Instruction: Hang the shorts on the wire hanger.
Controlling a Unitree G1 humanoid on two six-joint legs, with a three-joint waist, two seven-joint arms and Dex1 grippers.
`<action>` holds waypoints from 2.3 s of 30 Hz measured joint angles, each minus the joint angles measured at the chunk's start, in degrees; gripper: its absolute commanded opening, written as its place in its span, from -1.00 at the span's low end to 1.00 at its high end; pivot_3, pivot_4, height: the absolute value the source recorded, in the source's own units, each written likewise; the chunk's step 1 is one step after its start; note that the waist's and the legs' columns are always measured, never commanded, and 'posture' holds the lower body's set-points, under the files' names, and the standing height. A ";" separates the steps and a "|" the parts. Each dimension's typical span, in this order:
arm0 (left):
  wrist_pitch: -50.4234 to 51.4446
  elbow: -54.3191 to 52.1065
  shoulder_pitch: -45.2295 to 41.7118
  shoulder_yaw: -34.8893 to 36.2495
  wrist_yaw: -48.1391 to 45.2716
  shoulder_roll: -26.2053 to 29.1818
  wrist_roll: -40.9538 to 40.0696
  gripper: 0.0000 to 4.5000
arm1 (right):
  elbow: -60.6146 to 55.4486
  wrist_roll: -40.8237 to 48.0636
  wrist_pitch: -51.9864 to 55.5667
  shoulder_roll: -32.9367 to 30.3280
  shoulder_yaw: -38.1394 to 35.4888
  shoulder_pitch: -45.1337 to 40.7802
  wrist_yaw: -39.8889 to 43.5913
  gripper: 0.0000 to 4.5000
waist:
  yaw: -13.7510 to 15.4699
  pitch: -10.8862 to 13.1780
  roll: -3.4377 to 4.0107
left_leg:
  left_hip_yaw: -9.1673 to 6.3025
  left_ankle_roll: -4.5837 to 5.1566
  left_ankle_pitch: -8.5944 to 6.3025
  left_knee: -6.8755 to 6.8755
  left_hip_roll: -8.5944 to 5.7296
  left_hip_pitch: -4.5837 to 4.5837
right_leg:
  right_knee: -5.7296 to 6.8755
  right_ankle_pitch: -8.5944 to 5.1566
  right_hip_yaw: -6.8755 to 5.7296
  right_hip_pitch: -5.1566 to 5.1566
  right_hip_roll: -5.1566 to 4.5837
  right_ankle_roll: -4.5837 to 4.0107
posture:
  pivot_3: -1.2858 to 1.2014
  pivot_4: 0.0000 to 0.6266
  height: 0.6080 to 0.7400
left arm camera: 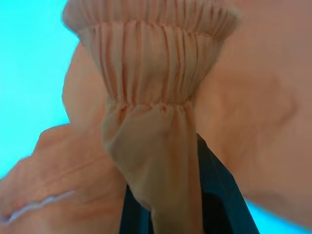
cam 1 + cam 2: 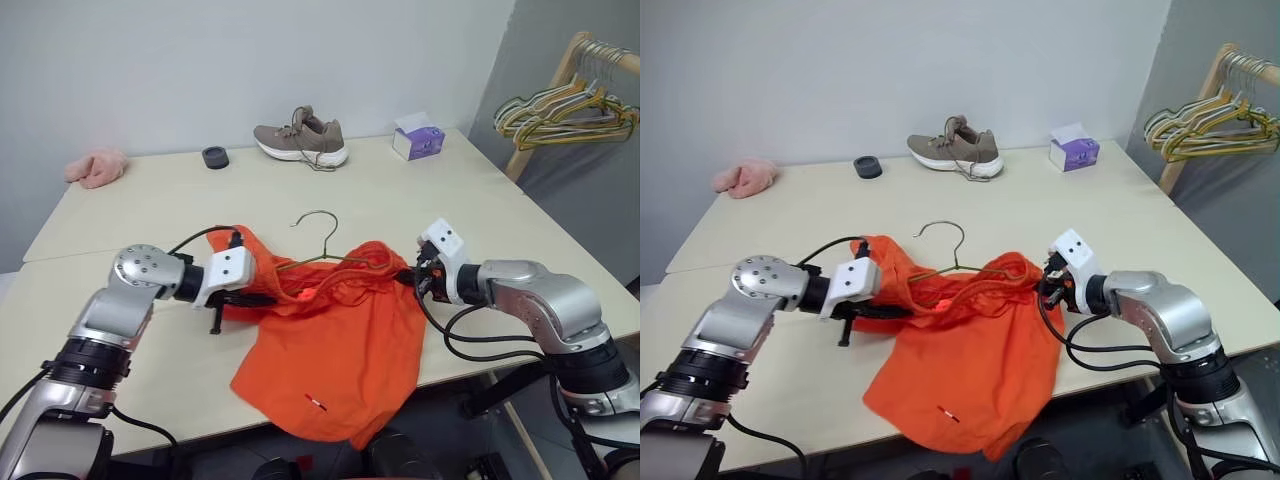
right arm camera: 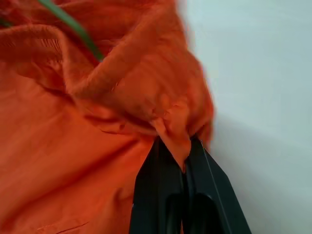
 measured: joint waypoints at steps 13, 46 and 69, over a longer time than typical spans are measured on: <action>-0.65 -0.72 0.61 -3.35 -0.68 -1.55 2.25 -1.00 | -9.65 -13.06 -15.24 -13.21 10.14 -1.28 10.37 0.97 | -0.02 0.01 0.03 | -0.03 0.00 0.00 0.00 -0.03 -0.01 | -0.10 -0.10 -0.02 0.04 -0.08 0.18 | -0.17 -0.91 1.00; -3.87 1.31 0.40 -5.14 1.02 -3.43 5.15 -1.00 | 8.08 -22.50 -22.89 -3.68 18.33 -3.04 19.29 -0.18 | -0.98 -0.08 -0.01 | -0.10 0.00 0.00 0.08 -0.05 0.01 | -0.09 0.05 -0.10 0.10 -0.09 -0.02 | -0.15 -0.99 1.00; 11.66 3.97 -3.26 8.21 5.57 -4.83 -8.17 0.19 | 4.10 -20.33 -19.43 -7.36 10.59 -0.76 25.91 -1.00 | -1.42 -0.12 -0.03 | -0.18 -0.01 0.01 0.18 -0.07 0.07 | 0.26 0.04 -0.14 0.08 -0.11 -0.02 | -0.18 -0.96 1.00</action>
